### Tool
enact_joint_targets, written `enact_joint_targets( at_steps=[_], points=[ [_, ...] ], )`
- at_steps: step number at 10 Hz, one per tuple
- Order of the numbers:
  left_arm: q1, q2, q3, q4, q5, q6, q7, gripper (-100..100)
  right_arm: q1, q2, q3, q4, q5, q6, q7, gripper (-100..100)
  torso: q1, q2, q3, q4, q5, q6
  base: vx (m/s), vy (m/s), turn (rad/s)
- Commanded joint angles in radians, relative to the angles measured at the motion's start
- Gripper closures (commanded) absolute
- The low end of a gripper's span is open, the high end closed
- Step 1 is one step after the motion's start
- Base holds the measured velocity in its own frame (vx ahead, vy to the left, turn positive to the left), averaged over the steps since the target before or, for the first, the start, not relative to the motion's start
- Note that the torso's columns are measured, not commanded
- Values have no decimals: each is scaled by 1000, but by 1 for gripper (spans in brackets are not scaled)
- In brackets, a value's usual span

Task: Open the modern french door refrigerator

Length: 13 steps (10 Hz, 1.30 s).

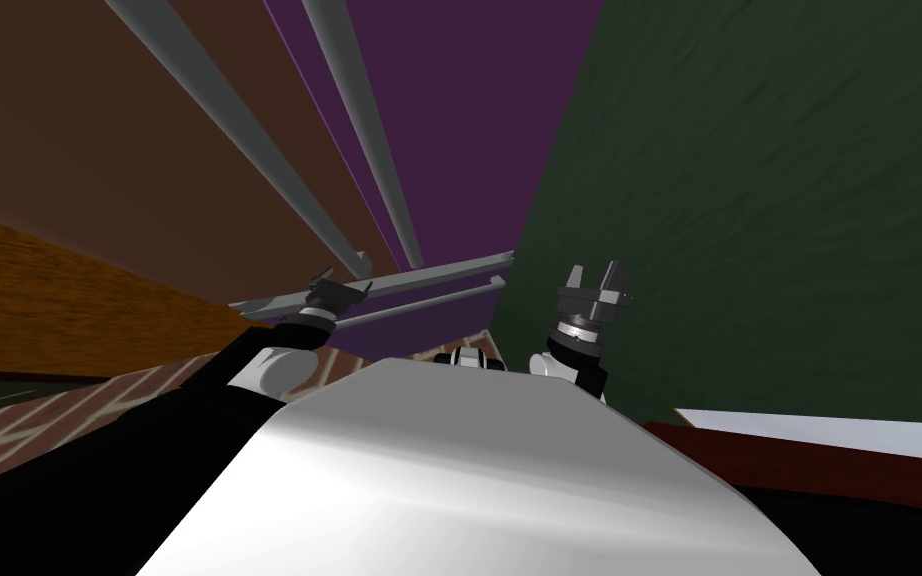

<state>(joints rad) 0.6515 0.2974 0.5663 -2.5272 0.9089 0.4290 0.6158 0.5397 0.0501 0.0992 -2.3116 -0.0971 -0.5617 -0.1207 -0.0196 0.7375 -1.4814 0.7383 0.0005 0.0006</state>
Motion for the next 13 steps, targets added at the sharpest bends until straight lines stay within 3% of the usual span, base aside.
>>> enact_joint_targets(
  at_steps=[1, 5, 6, 7, 8, 13],
  points=[
    [-2, 2, 16, -73, 5, 19, 16, -100, 0, 0, 4, 2, 0, 0, 0, 0, -1, 0, 0, 0, 0, 0, -5, -6, -1],
    [-5, -1, 21, -81, 6, 26, 24, -100, 2, 0, 13, 5, 0, 0, 0, 0, 12, -6, 2, -2, -2, -1, 38, 31, -1],
    [-5, -1, 21, -81, 6, 27, 26, 100, 1, 0, 13, 5, 0, 0, 0, 0, 17, -2, 4, -1, -1, -1, 2, -6, -1],
    [-29, 22, -20, -82, 11, 39, 22, 100, 1, 0, 13, 5, 0, 0, 0, 0, 20, 2, 5, 2, -2, -1, -151, 73, -161],
    [-29, 22, -20, -82, 11, 39, 22, 100, 1, 0, 13, 5, 0, 0, 0, 0, 24, 9, 8, 6, -4, 0, -221, 153, -132],
    [-96, 79, -115, -86, 20, 60, 13, 100, 1, 0, 13, 5, 0, 0, 0, 0, 27, 12, 11, 8, -2, -8, -250, 146, -114]
  ],
)
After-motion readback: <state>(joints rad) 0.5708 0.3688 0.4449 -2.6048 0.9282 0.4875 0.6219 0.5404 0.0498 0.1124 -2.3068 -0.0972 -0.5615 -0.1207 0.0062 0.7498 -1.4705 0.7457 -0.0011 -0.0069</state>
